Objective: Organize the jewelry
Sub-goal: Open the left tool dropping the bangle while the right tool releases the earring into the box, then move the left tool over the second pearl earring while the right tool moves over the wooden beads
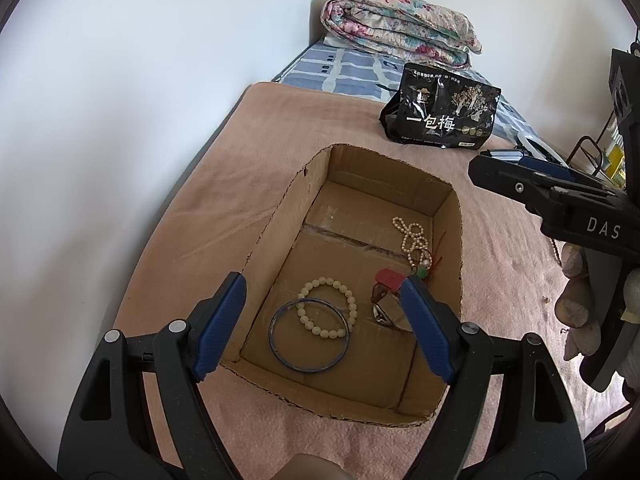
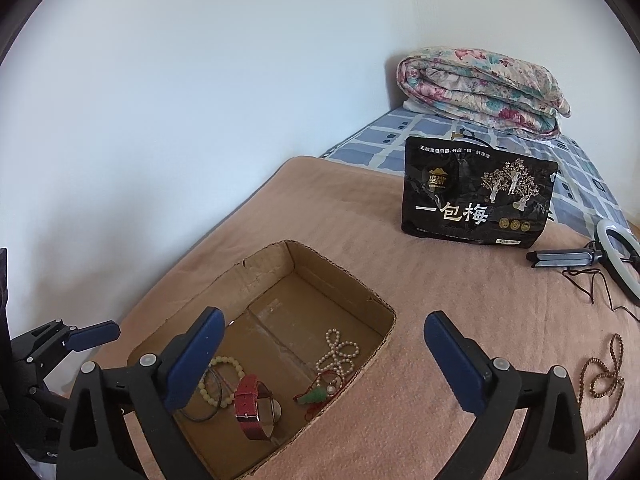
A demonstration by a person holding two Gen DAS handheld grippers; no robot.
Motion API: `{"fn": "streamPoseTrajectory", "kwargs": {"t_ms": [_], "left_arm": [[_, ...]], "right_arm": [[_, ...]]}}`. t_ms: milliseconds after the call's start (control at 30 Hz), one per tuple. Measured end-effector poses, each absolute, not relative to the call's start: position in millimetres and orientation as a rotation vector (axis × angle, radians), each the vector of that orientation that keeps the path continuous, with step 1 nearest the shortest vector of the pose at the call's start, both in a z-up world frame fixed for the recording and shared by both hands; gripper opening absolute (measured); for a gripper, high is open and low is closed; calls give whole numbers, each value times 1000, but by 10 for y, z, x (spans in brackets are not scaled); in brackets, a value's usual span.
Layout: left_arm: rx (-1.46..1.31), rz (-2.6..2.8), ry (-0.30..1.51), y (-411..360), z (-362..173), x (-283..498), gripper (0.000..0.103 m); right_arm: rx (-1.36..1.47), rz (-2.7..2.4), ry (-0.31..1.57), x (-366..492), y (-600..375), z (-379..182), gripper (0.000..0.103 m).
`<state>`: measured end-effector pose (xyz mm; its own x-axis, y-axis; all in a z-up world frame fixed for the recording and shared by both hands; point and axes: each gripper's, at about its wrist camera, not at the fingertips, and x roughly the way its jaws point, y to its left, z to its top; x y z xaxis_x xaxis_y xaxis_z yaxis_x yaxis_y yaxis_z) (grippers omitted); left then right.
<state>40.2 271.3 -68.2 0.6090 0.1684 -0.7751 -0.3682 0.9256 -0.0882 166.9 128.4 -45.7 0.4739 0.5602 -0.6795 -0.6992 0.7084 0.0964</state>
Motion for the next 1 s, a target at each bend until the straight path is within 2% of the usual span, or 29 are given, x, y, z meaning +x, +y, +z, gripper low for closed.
{"fn": "streamPoseTrajectory", "kwargs": {"t_ms": [1000], "left_arm": [[-172, 283, 811, 2324, -339, 381, 82]], "right_arm": [[-143, 700, 741, 1694, 579, -201, 103]]}}
